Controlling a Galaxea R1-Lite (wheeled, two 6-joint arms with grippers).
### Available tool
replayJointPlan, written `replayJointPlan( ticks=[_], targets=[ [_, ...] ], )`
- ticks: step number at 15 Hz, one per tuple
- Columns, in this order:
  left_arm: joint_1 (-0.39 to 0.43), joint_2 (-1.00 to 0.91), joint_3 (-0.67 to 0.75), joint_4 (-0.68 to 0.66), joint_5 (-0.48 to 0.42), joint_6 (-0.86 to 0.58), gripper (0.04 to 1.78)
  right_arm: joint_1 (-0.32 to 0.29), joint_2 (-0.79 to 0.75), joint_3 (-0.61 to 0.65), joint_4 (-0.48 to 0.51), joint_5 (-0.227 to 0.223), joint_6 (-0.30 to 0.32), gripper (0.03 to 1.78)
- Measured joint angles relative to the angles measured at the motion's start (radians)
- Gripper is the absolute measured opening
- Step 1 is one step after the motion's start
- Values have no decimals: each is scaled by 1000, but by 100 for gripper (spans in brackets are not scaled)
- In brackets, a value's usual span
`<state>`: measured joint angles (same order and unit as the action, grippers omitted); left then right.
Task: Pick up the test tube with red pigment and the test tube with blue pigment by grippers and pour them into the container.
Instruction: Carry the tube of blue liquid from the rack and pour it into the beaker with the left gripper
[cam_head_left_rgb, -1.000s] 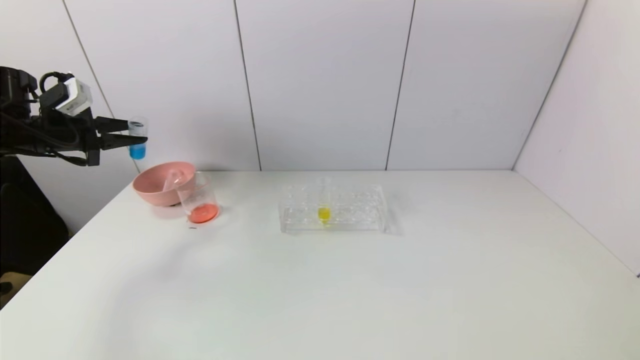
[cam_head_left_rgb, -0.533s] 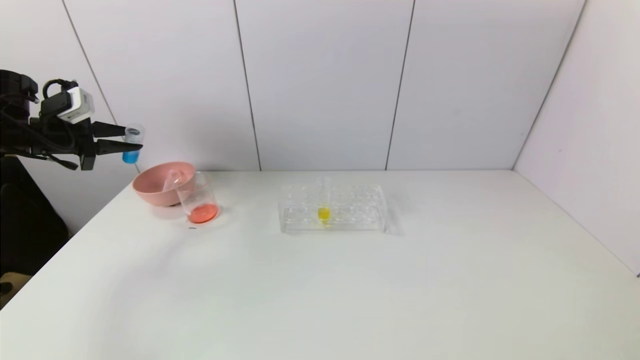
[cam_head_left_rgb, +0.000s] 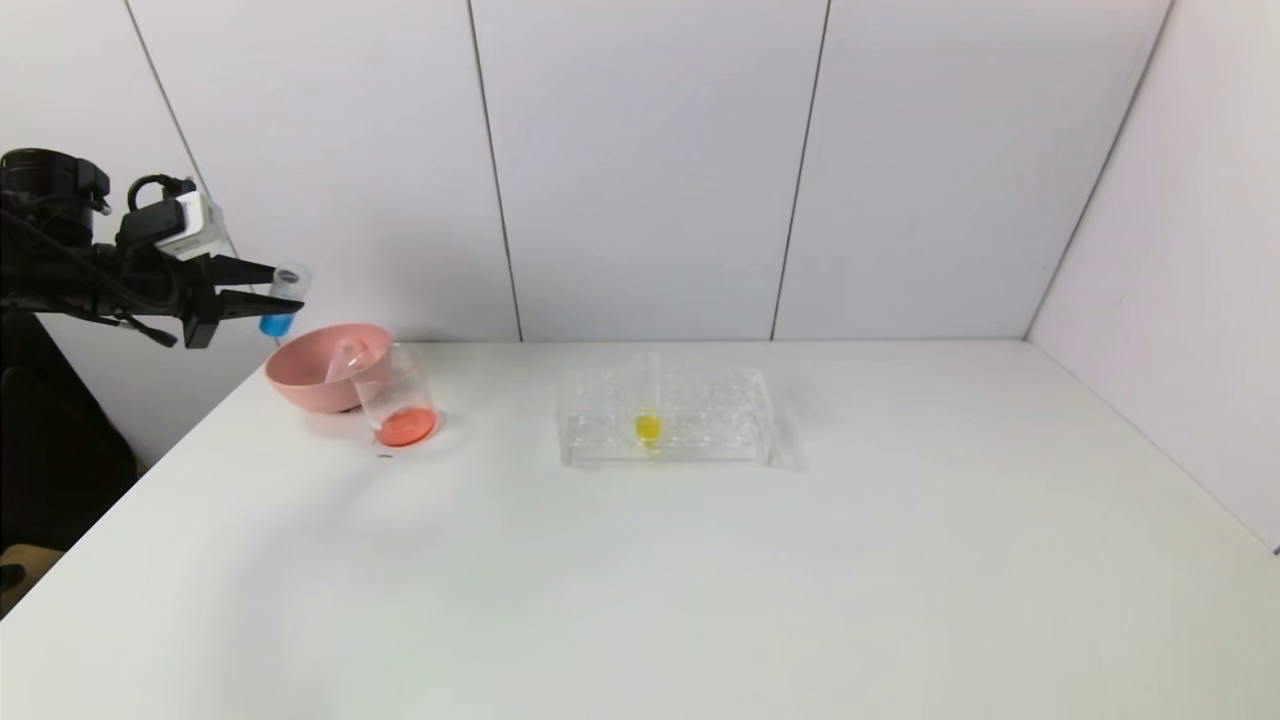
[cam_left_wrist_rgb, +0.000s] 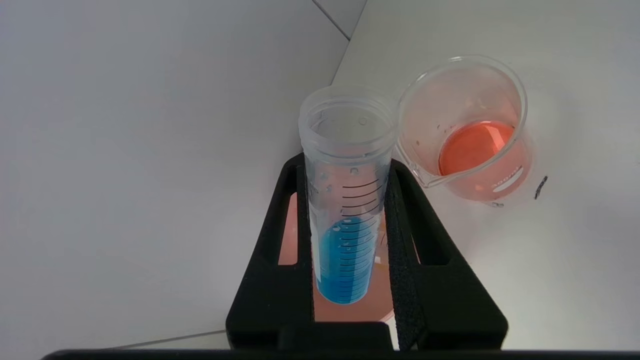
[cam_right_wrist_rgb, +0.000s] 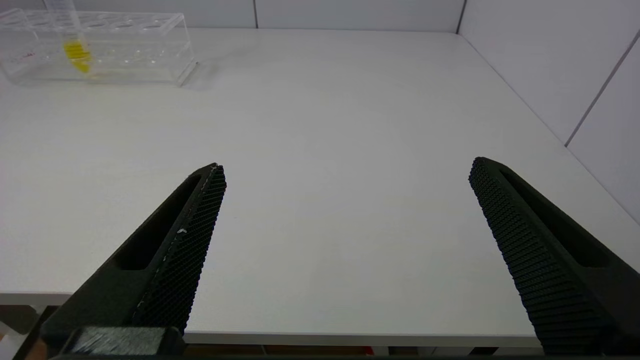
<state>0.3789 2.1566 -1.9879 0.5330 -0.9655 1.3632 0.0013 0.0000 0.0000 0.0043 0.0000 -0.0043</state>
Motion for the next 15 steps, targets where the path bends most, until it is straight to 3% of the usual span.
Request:
replayJointPlan(
  ticks=[3, 11, 15],
  targets=[
    [-8, 0, 0, 0, 46, 0, 44, 0, 0, 0, 0, 0, 0, 177],
    [-44, -1, 0, 2, 269, 1, 44, 0, 0, 0, 0, 0, 0, 178],
    [-64, -1, 0, 4, 296, 2, 44, 0, 0, 0, 0, 0, 0, 177]
  ],
)
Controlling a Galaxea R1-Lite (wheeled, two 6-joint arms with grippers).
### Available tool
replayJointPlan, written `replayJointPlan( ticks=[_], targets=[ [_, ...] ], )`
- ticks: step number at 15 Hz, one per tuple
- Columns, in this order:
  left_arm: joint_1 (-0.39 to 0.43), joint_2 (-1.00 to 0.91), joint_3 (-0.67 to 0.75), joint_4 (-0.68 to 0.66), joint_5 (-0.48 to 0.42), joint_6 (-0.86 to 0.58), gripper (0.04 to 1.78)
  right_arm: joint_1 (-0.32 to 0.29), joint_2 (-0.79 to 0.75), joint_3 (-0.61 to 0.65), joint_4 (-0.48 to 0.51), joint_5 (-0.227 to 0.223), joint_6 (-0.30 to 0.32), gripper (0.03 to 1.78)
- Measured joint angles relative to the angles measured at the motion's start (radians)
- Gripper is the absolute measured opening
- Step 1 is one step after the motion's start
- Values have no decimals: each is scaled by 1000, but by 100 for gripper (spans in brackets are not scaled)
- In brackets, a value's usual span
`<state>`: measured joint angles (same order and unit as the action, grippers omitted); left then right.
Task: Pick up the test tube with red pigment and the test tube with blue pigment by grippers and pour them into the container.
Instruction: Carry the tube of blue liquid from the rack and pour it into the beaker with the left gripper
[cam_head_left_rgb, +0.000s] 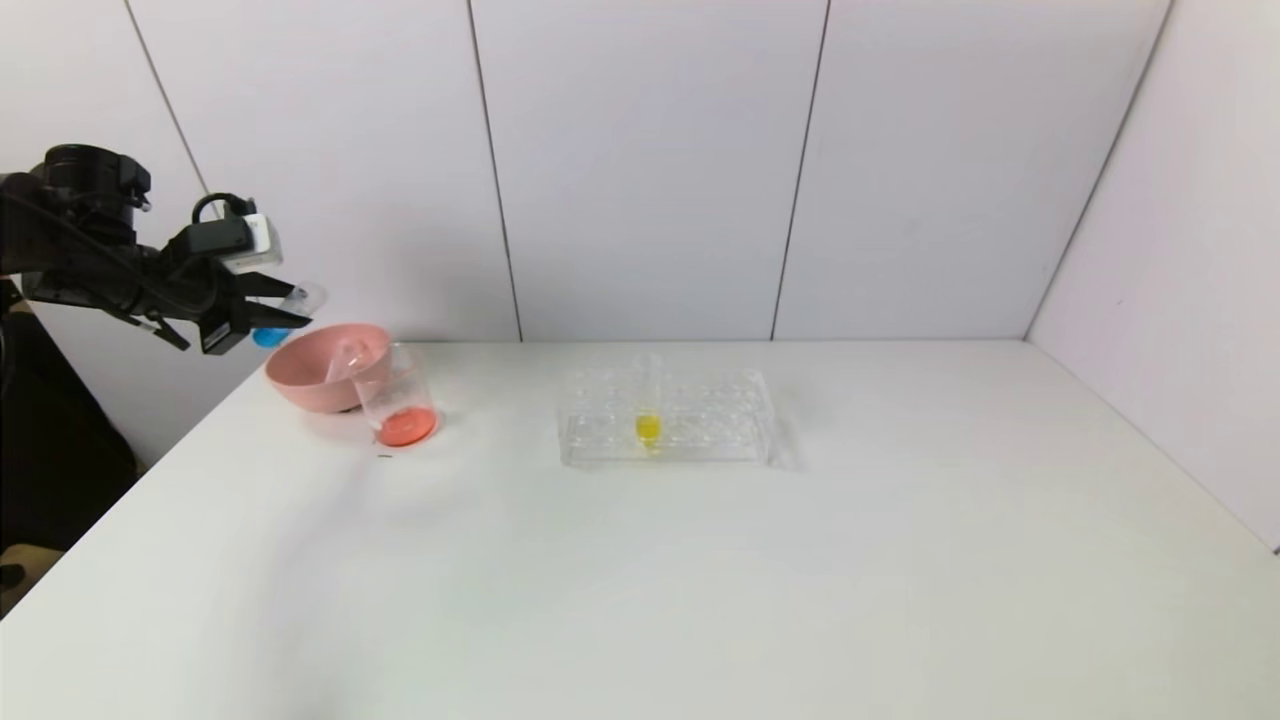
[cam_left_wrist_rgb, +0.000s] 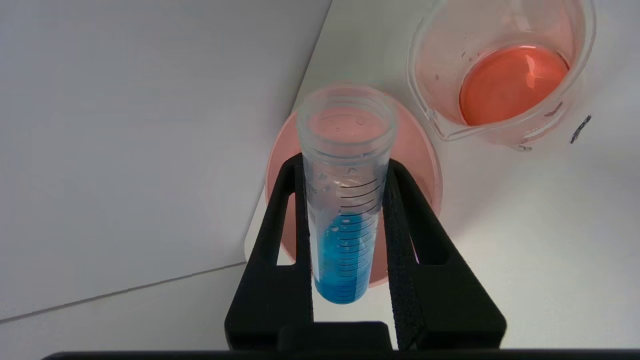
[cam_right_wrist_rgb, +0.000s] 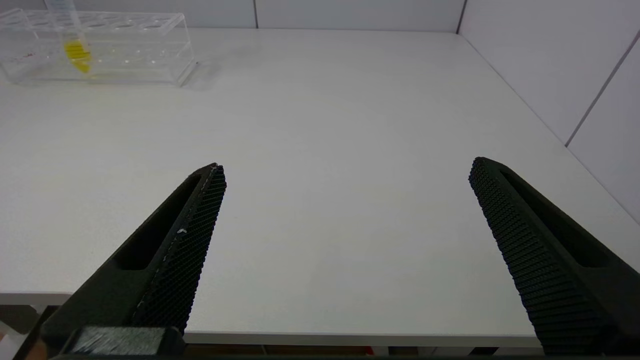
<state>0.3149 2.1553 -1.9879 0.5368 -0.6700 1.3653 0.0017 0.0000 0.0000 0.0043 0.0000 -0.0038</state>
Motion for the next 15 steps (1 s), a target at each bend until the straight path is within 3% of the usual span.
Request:
replayJointPlan(
  ticks=[5, 15],
  targets=[
    [-13, 0, 0, 5, 5, 35, 44, -1, 0, 0, 0, 0, 0, 177],
    [-65, -4, 0, 7, 177, 173, 44, 0, 0, 0, 0, 0, 0, 177]
  ],
)
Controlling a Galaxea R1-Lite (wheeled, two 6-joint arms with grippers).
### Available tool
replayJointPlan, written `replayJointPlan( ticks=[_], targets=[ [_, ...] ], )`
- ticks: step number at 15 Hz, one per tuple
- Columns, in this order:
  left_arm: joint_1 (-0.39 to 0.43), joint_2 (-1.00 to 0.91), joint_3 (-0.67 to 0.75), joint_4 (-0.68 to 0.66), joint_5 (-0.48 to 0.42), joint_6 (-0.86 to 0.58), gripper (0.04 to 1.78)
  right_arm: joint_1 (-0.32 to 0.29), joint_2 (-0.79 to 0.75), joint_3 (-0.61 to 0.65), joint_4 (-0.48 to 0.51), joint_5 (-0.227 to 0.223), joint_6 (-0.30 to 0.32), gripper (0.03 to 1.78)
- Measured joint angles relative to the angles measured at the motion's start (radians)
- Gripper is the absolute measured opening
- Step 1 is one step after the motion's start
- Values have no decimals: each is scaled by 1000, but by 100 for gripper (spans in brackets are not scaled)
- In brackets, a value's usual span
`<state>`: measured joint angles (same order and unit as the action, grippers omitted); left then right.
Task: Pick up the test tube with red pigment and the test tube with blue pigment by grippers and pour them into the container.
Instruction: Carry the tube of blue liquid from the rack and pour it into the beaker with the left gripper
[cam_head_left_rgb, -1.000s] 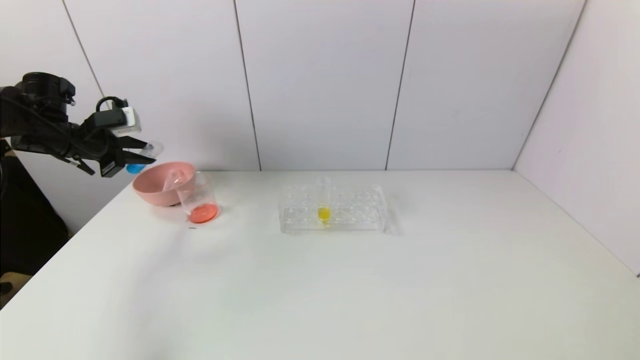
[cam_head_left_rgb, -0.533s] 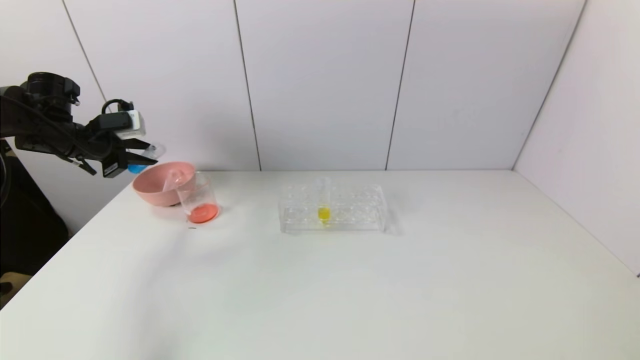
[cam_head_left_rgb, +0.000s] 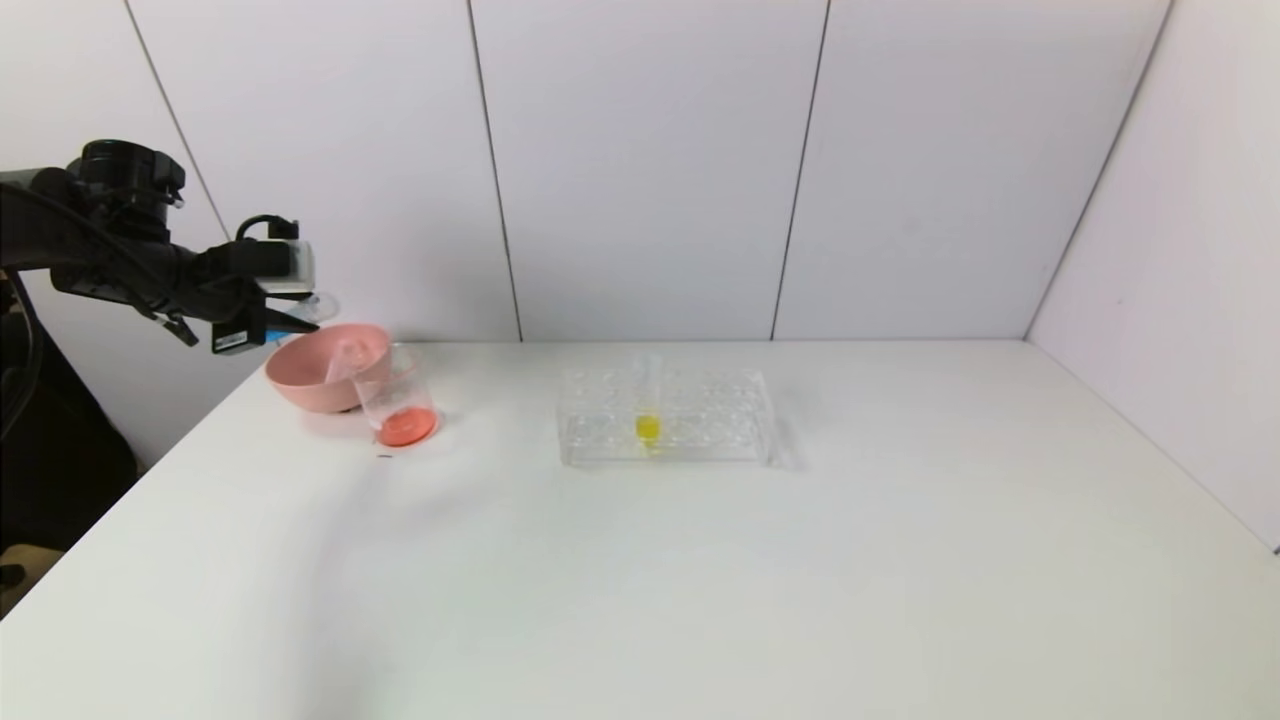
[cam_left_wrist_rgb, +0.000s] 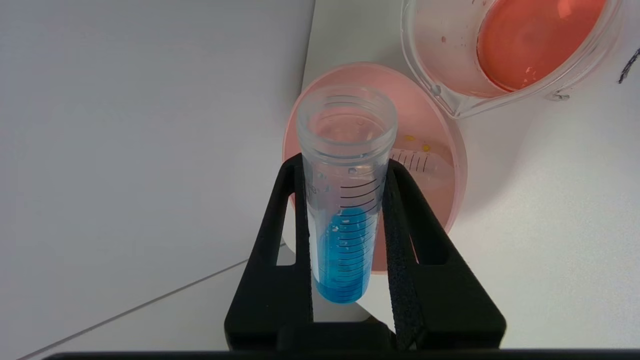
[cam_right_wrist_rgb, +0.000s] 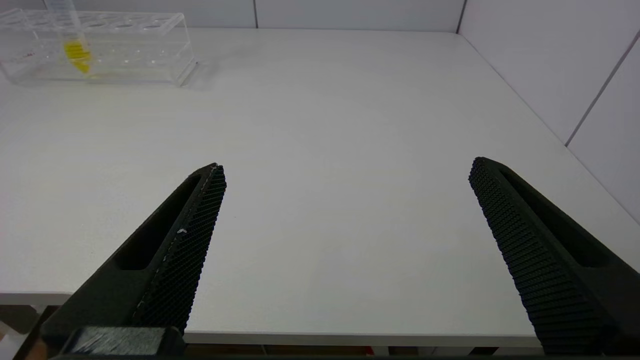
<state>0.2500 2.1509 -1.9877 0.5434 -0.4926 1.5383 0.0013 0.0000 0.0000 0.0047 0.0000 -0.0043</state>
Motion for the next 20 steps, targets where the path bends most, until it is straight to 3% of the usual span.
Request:
replayJointPlan(
  ticks=[12, 20],
  targets=[
    [-24, -3, 0, 1, 32, 67, 44, 0, 0, 0, 0, 0, 0, 177],
    [-37, -3, 0, 28, 117, 69, 44, 0, 0, 0, 0, 0, 0, 177]
  ],
)
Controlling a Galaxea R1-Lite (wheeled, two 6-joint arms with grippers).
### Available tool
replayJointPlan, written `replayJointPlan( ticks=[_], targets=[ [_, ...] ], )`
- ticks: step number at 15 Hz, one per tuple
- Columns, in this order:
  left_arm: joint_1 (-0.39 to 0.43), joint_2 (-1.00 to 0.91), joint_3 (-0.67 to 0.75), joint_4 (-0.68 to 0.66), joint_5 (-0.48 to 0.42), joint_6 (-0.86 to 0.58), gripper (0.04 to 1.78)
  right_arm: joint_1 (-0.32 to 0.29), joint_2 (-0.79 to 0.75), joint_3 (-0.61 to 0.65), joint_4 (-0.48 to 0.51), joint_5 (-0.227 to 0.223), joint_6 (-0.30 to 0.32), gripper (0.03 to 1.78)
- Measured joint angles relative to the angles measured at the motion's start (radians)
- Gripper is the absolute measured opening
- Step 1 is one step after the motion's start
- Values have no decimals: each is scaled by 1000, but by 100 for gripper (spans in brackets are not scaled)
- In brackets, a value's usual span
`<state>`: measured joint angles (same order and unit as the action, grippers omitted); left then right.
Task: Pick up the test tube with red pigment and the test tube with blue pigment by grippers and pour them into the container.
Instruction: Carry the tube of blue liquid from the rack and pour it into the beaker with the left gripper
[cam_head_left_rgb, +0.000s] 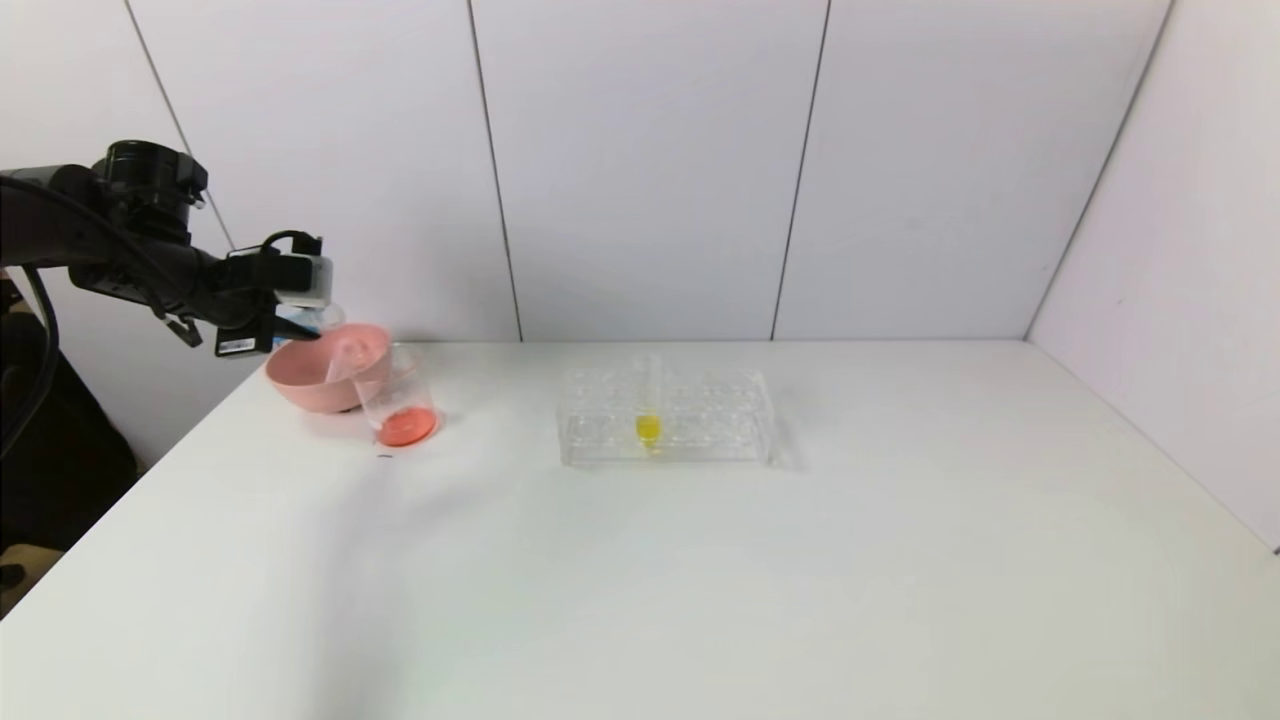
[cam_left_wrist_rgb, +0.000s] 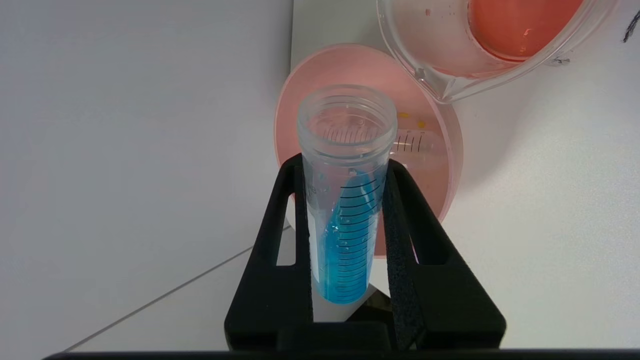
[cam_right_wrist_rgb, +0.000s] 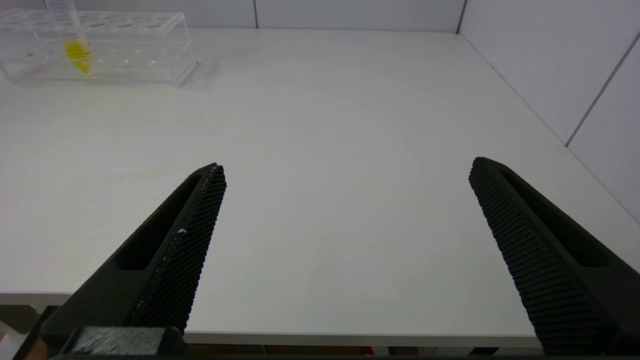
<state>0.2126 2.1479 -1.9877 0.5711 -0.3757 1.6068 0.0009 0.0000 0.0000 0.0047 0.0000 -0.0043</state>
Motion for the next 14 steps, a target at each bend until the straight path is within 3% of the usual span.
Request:
replayJointPlan(
  ticks=[14],
  targets=[
    [-15, -31, -8, 144, 51, -44, 44, 0, 0, 0, 0, 0, 0, 178]
  ],
)
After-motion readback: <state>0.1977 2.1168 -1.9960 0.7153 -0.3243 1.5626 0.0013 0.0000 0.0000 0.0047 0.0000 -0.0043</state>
